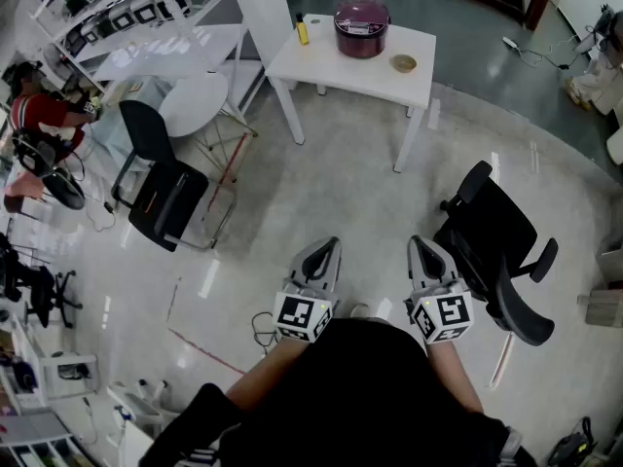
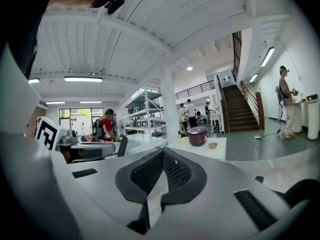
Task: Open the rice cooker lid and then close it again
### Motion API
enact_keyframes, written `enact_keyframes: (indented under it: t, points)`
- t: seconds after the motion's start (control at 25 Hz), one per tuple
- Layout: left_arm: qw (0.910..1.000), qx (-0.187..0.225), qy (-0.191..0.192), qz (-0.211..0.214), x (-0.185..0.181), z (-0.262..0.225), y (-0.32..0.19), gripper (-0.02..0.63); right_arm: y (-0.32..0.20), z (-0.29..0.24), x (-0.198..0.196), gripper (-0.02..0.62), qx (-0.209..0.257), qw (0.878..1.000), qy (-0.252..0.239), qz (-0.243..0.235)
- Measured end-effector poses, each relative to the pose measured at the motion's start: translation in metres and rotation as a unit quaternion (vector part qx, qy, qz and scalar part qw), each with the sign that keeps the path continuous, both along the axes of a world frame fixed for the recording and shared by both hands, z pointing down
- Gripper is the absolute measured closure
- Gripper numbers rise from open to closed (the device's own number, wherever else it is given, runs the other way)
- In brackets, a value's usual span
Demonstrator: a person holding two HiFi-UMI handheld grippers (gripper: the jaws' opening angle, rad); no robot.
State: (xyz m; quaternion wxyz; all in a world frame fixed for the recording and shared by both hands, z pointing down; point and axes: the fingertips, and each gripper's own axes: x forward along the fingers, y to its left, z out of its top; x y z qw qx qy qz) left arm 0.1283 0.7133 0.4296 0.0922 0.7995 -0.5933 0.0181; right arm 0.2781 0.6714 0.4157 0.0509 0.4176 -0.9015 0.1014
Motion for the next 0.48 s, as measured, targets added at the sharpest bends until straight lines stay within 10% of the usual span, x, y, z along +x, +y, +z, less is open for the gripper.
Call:
enact_keyframes:
  t: [0.48]
  points:
    - [0.9994,0.02,0.011,-0.024,-0.021,-0.016,-0.004,0.611,-0.012,-0.012,0.011,0.597,0.023,1.0,-0.003,0.015]
